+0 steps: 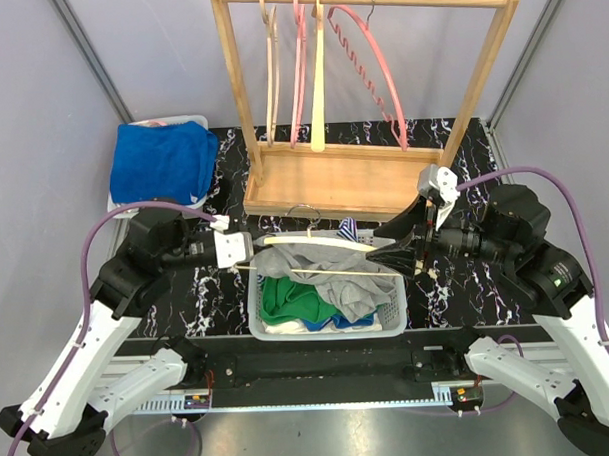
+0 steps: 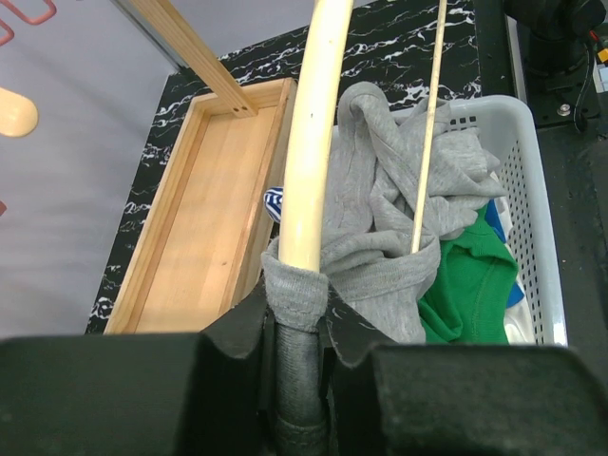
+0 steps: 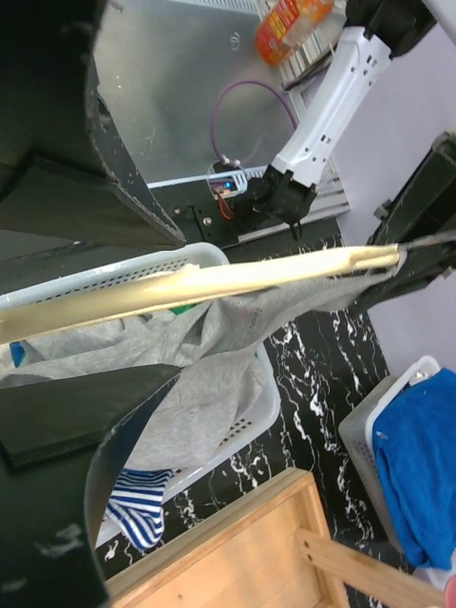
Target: Remove the tank top from the hanger
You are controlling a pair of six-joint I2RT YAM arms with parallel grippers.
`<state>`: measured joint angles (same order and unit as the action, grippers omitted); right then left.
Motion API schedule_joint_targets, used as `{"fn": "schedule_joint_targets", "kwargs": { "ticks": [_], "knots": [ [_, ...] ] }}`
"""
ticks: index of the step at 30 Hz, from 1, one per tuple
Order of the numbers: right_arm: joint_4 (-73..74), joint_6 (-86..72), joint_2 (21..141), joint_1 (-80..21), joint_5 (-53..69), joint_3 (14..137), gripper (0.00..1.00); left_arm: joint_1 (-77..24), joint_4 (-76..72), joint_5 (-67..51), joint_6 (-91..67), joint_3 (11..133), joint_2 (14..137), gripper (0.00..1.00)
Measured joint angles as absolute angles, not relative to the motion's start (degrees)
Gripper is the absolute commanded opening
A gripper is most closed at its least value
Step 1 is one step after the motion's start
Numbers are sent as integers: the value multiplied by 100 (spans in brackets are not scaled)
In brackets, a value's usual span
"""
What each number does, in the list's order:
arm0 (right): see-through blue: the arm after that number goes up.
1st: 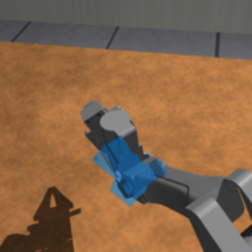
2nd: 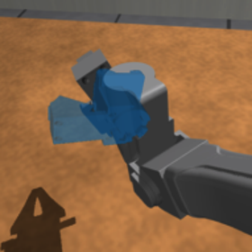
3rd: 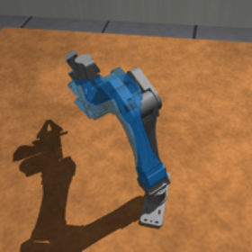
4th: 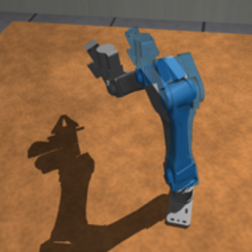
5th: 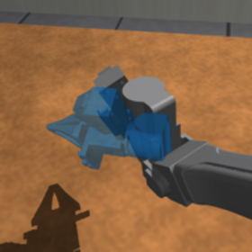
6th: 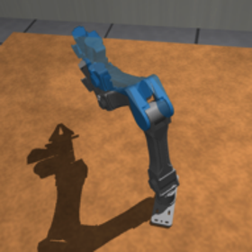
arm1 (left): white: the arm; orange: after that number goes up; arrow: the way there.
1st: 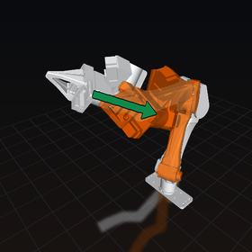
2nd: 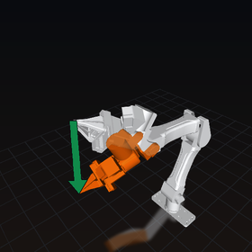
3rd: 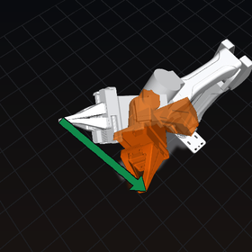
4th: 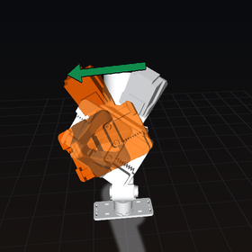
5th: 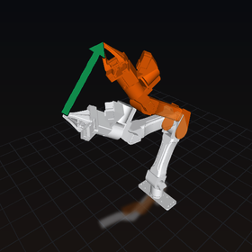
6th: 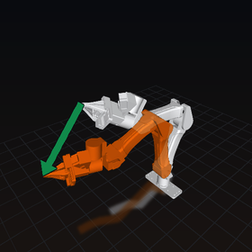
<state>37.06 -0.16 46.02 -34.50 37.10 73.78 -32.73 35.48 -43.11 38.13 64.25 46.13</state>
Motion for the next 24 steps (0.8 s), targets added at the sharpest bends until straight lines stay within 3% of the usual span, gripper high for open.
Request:
{"fn": "schedule_joint_targets", "kwargs": {
  "ticks": [4,15,19,20,22,24],
  "knots": [
    [3669,-36,4604,-3450,3924,7378,46,-3293,3548,-4311,3811,6449,4665,0],
    [3686,-93,4619,-3450,4125,7284,42,-3297,3498,-4313,3708,6466,4665,0],
    [3726,-97,4624,-3450,4123,7229,21,-3297,3479,-4331,3660,6488,4659,0],
    [3732,-84,4628,-3450,4121,7229,9,-3297,3472,-4335,3653,6488,4659,0],
    [3730,-82,4626,-3457,4230,7229,1,-3291,3465,-4296,3607,6488,4661,0],
    [3732,-102,4609,-3461,4241,7231,0,-3297,3435,-4292,3597,6488,4661,0]
  ]
}}
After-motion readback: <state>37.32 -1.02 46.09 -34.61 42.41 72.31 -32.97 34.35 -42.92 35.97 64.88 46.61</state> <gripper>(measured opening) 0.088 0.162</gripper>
